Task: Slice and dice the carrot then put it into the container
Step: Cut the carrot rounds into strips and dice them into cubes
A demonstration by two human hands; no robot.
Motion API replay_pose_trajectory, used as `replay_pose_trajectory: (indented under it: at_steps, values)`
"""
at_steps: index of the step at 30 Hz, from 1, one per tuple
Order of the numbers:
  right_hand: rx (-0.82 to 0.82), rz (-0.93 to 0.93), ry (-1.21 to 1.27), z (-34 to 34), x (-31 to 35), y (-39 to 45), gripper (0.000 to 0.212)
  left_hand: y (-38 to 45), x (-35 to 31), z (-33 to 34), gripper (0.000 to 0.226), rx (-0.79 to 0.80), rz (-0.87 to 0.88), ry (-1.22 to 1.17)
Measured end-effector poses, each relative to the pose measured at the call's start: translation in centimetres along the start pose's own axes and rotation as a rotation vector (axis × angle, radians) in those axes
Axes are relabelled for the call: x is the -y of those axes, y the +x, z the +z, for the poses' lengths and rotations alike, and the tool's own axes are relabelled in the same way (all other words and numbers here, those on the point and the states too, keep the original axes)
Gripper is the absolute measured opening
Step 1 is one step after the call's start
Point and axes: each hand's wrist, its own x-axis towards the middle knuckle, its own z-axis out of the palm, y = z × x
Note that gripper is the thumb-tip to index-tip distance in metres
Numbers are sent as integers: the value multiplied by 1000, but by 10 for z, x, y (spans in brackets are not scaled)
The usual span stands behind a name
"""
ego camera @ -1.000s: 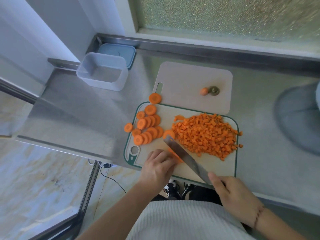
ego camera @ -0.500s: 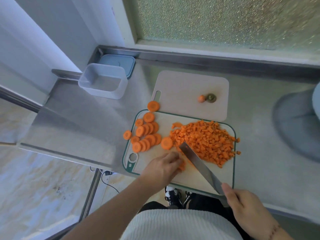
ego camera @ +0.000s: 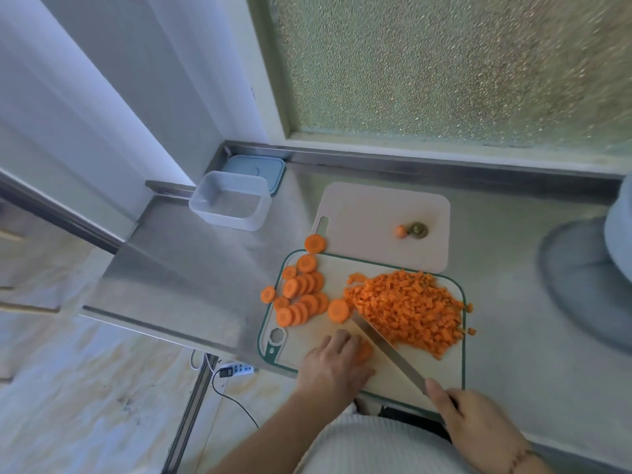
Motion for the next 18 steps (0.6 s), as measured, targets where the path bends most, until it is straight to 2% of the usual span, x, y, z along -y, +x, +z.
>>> replay_pose_trajectory:
  at_steps: [5, 8, 12, 14, 18]
  values:
    - [32, 2, 15, -15, 0, -1, 84, -17, 15, -22, 69, 100, 199, 269]
    - [50, -4, 5, -24, -1, 0, 84, -22, 32, -27, 74, 170, 300, 306]
    - [53, -13, 32, -31, -1, 1, 86, -22, 57, -33, 68, 346, 587, 484]
    - [56, -16, 42, -29, -3, 0, 84, -17, 59, -32, 61, 295, 616, 431]
    - [17, 2, 20, -21, -9, -2, 98, -1, 32, -22, 49, 107, 463, 145]
